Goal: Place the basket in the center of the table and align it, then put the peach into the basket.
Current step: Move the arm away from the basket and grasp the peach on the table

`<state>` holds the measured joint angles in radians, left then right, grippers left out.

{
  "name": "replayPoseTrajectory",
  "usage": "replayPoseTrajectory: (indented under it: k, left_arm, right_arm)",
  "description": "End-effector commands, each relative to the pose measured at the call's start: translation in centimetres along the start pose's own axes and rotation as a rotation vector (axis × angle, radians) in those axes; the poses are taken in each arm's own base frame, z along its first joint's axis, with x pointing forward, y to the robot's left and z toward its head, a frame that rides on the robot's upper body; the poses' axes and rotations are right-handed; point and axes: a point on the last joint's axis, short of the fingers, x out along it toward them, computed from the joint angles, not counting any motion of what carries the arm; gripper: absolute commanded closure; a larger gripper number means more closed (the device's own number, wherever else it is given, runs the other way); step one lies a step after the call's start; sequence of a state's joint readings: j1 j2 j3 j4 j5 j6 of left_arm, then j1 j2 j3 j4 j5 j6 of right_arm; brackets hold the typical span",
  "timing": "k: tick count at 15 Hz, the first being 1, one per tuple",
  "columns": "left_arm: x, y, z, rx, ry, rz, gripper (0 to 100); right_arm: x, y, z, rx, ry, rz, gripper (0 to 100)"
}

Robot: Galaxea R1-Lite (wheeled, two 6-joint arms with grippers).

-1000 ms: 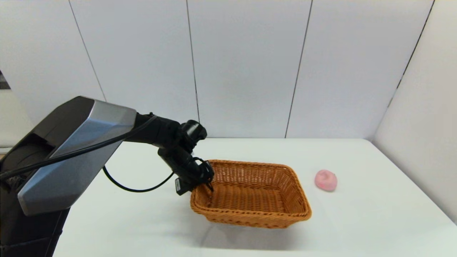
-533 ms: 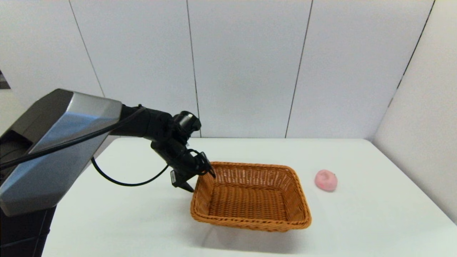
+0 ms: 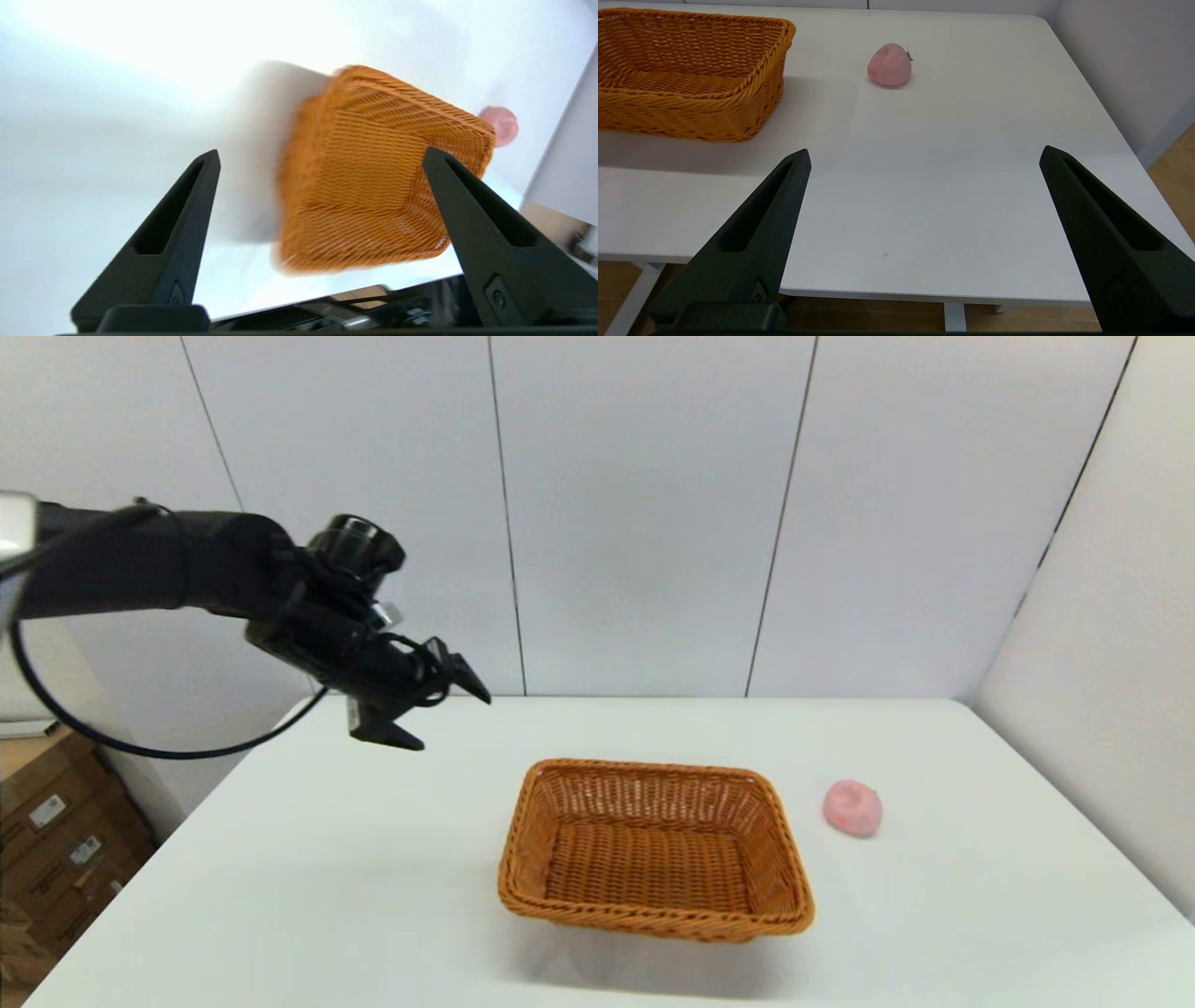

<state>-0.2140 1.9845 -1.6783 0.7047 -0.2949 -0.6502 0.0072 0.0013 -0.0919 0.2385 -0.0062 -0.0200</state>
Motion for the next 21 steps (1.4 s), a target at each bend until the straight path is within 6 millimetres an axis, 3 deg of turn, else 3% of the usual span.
replayPoseTrajectory:
  k: [1, 4, 6, 12, 17, 19, 21]
  left_arm:
    - [-13.9, 4.2, -6.1, 0.063, -0.247, 0.030, 0]
    - [-18.7, 6.5, -13.6, 0.112, -0.349, -0.003, 0]
    - [-20.8, 8.2, -18.2, 0.124, -0.454, 0.016, 0]
    - [-22.0, 13.6, -28.4, 0.180, -0.645, 0.084, 0]
    - [-20.7, 17.0, -33.9, 0.174, -0.708, 0.073, 0]
    - [-19.3, 17.9, -35.2, 0.188, -0.750, 0.105, 0]
    - [-18.0, 18.6, -35.3, 0.239, -0.753, 0.157, 0]
  right_arm:
    - [0.0, 0.0, 0.0, 0.000, 0.001, -0.001, 0]
    - [0.0, 0.0, 0.0, 0.000, -0.001, -0.001, 0]
    - [0.0, 0.0, 0.0, 0.000, -0.001, -0.001, 0]
    - [0.0, 0.0, 0.0, 0.003, -0.004, -0.003, 0]
    - [0.0, 0.0, 0.0, 0.005, -0.001, -0.003, 0]
    - [0.0, 0.0, 0.0, 0.003, -0.001, -0.003, 0]
    - [0.0, 0.0, 0.0, 0.003, -0.001, -0.003, 0]
